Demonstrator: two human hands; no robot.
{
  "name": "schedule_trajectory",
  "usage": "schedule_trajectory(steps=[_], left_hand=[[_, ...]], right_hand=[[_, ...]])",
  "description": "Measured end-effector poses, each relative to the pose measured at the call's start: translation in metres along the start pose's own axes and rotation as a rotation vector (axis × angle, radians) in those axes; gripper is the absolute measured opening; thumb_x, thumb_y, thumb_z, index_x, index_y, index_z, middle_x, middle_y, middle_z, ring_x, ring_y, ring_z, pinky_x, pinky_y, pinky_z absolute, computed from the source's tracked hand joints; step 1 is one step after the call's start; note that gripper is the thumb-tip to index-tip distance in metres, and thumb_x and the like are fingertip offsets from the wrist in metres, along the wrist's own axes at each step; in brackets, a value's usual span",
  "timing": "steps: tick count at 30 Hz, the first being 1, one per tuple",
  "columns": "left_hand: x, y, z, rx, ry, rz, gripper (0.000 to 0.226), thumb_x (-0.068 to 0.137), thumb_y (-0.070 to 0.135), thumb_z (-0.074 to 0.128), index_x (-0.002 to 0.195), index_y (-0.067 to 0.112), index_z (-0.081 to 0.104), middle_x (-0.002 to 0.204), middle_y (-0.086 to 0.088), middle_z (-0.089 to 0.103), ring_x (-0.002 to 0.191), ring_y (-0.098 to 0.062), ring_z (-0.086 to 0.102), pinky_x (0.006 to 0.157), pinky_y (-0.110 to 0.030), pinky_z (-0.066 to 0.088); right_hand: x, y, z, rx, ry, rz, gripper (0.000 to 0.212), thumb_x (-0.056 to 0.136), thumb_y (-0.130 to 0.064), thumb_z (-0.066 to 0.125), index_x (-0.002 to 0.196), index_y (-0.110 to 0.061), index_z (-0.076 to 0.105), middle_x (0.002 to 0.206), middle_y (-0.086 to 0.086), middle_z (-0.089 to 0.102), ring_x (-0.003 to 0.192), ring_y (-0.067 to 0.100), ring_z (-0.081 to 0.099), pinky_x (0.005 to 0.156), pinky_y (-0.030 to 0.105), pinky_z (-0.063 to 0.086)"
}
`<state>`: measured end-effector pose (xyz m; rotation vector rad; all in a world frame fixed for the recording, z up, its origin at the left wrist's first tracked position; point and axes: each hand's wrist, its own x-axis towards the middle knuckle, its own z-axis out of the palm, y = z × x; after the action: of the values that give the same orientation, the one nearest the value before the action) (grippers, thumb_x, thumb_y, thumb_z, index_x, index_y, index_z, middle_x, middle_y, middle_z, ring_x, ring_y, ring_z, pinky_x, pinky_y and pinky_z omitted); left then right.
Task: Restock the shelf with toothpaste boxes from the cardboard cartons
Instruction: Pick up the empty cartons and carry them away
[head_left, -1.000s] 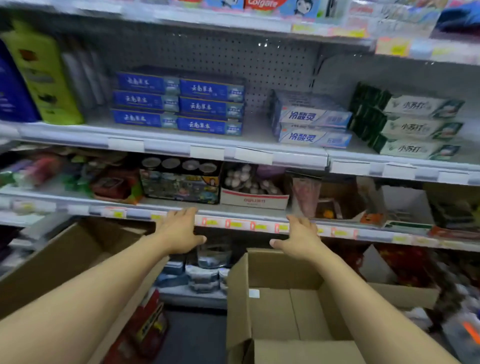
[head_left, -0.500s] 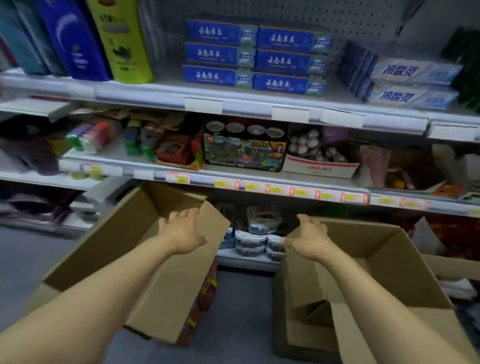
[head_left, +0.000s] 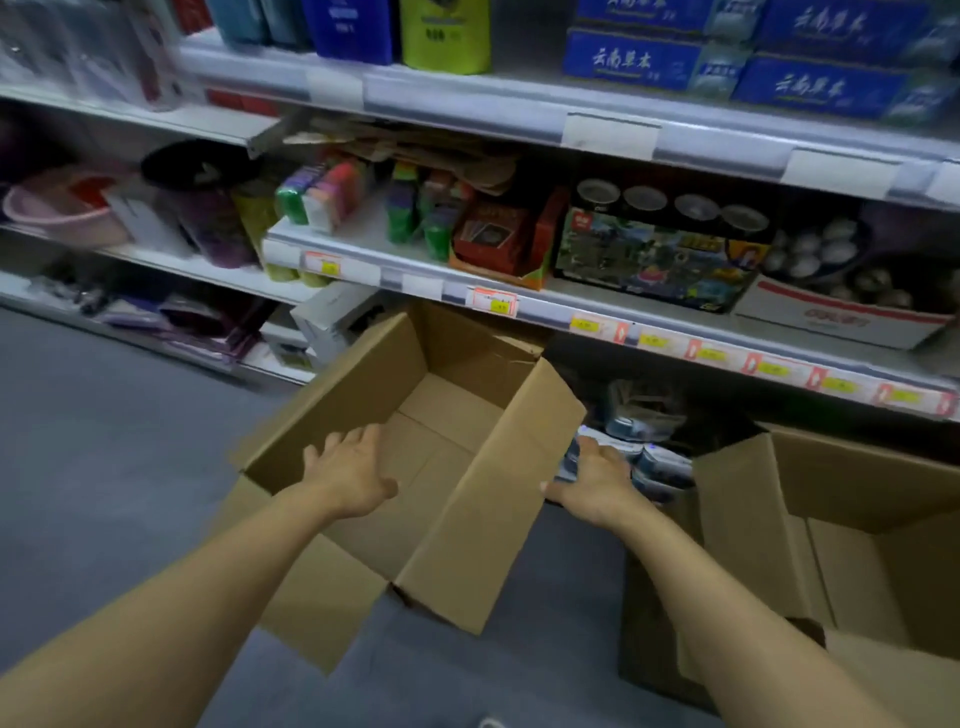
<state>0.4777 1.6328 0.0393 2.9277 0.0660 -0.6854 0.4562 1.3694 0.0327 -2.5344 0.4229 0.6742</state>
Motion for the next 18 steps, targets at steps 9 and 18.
schedule_trajectory(steps=[9, 18], left_hand=[[0.022, -0.063, 0.022, -0.006, 0.005, -0.146, 0.077, 0.087, 0.046, 0.057, 0.147, 0.021, 0.016, 0.152, -0.002, 0.024, 0.138, -0.028, 0.023, 0.112, -0.047, 0.021], [0.118, -0.125, 0.035, 0.03, 0.038, -0.141, 0.077, 0.083, 0.048, 0.061, 0.142, 0.02, 0.02, 0.145, -0.005, 0.028, 0.133, -0.03, 0.03, 0.108, -0.049, 0.026]], right_hand=[[0.048, -0.065, 0.073, 0.169, -0.144, 0.009, 0.101, 0.085, -0.045, 0.062, 0.148, -0.015, -0.011, 0.15, 0.012, 0.01, 0.136, 0.033, 0.025, 0.108, 0.038, 0.031], [0.101, -0.09, 0.134, 0.105, -0.017, 0.28, 0.118, 0.077, -0.058, 0.064, 0.145, -0.016, -0.023, 0.154, 0.02, -0.012, 0.141, 0.037, 0.009, 0.109, 0.045, 0.027]])
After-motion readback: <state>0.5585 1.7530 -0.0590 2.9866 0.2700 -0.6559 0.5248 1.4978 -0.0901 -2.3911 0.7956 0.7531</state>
